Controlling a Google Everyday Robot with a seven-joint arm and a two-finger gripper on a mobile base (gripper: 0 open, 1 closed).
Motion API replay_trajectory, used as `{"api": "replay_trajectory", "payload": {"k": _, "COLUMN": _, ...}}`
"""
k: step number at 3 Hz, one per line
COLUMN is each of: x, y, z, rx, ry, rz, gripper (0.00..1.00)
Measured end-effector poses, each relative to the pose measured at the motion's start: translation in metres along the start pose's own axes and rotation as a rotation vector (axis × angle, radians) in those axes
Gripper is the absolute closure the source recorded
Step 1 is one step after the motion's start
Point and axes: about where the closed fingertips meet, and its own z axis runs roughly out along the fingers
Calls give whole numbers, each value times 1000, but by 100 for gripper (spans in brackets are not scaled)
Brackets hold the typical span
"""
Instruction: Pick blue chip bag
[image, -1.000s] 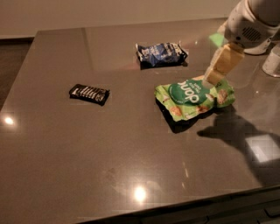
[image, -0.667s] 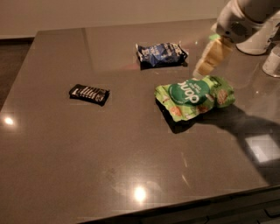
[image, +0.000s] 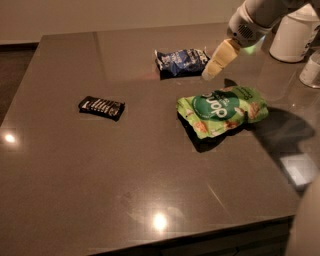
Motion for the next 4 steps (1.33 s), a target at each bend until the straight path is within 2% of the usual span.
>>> {"api": "replay_trajectory", "payload": {"k": 2, "x": -13, "y": -37, "z": 51, "rx": 4, "ry": 12, "rz": 103, "gripper": 0}}
{"api": "replay_trajectory", "payload": {"k": 4, "x": -21, "y": -56, "z": 82, "rx": -4, "ry": 17, "rz": 185, "gripper": 0}}
